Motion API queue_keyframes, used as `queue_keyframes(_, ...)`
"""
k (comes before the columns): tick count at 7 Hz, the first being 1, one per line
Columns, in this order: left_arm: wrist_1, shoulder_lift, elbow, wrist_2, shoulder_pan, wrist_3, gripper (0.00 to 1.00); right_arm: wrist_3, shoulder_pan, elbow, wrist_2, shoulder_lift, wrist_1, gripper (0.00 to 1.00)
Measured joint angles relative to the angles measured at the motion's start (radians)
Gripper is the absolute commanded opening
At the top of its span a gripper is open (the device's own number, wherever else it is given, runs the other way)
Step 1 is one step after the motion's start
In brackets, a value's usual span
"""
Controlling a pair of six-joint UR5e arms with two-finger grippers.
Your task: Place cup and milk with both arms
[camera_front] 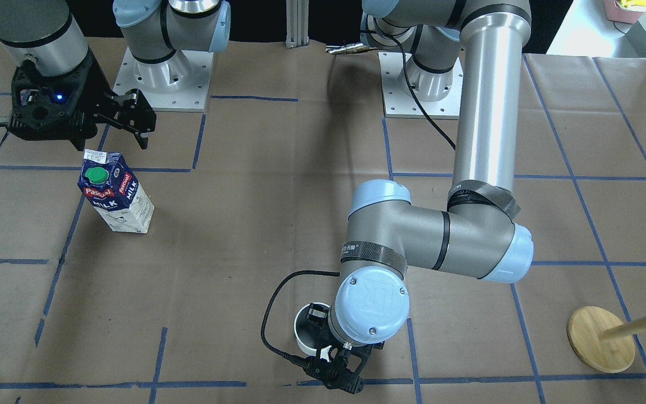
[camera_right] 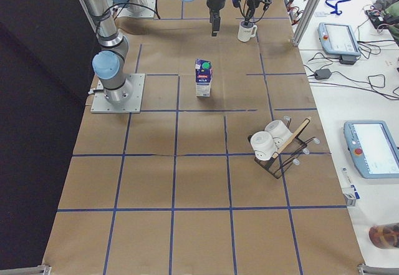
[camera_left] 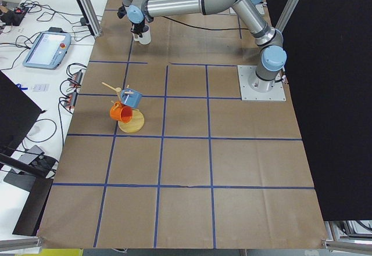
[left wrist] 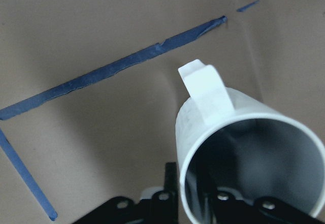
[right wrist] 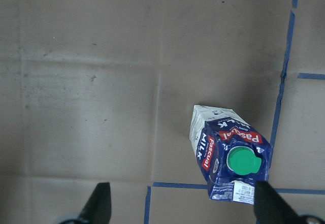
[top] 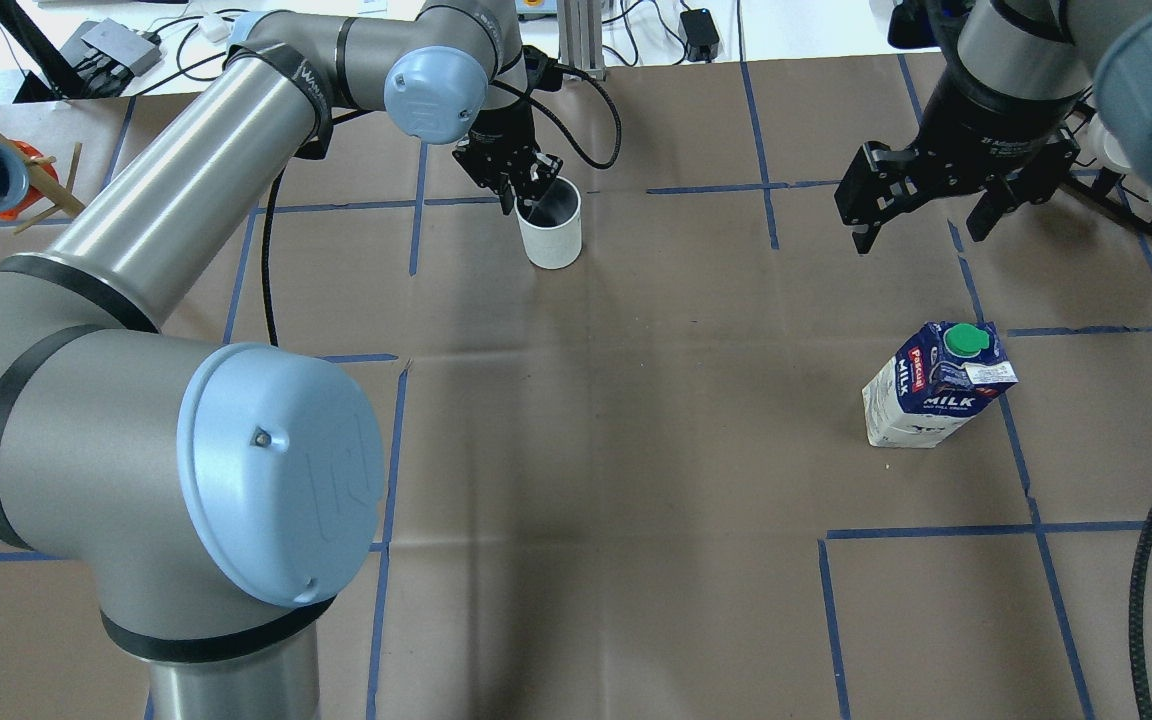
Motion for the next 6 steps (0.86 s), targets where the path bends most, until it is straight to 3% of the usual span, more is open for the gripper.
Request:
queue_keyframes(2, -0.084, 0.05, 0.001, 0.004, 0.002, -0.001, 1.0, -0.102, -0.08, 0.028, 0.001, -0.01, -0.01, 1.0)
queue_keyframes(6, -0.446, 0.378, -0.028, 0.051, 0.055, -0.025, 0.99, -0.188, -0.182, 0.201, 0.009, -0.085, -0.112, 1.0)
